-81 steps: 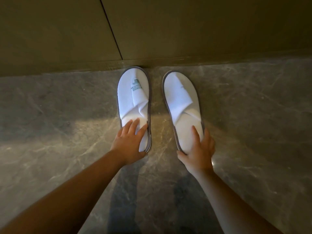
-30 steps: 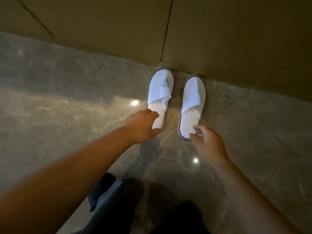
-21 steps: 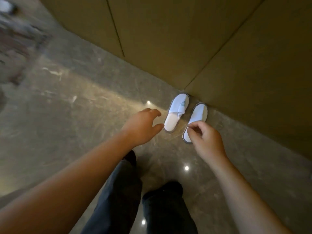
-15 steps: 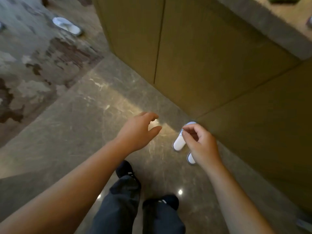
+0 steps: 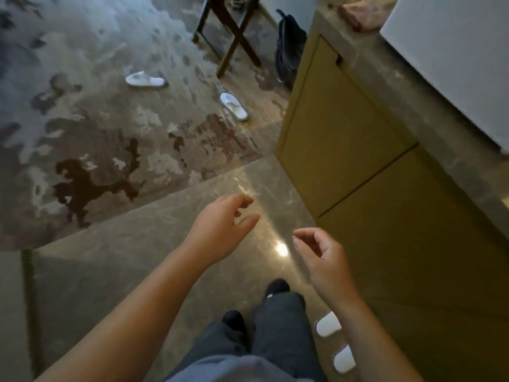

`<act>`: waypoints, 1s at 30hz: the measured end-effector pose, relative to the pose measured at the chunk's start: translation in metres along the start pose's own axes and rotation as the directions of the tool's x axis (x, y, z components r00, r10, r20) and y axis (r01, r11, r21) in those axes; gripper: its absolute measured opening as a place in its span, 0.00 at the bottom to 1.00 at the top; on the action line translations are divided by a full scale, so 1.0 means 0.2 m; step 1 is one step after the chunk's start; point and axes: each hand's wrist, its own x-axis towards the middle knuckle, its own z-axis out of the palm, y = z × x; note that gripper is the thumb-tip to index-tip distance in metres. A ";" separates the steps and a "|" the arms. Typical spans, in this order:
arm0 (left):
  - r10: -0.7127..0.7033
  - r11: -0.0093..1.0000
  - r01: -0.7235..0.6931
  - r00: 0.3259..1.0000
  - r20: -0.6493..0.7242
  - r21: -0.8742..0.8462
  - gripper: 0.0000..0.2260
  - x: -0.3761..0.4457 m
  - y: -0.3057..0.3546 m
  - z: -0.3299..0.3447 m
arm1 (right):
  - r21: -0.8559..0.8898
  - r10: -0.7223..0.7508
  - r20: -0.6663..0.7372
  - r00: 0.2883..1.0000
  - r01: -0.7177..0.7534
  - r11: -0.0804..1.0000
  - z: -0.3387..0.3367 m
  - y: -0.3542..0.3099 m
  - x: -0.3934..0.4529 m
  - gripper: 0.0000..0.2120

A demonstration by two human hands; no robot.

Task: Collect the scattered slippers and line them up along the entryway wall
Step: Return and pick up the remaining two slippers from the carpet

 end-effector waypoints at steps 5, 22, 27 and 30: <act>-0.022 0.999 0.020 0.996 -0.087 -0.028 0.16 0.38 -0.02 -0.15 | -0.006 0.093 0.038 0.995 -0.092 0.996 0.03 0.00 0.41 0.04; -0.438 0.895 0.360 0.819 -0.371 -0.262 0.14 1.56 -0.38 -0.89 | -0.071 -0.281 0.396 0.874 0.334 0.940 0.44 -0.97 2.52 0.06; -0.439 0.898 0.388 0.817 -0.374 -0.207 0.15 2.00 -0.67 -1.19 | -0.111 -0.235 0.417 0.878 0.306 0.946 0.79 -1.13 3.02 0.06; -0.394 0.919 0.359 0.839 -0.377 -0.161 0.16 2.32 -0.80 -1.47 | -0.141 -0.180 0.405 0.896 0.256 0.956 0.96 -1.26 3.31 0.06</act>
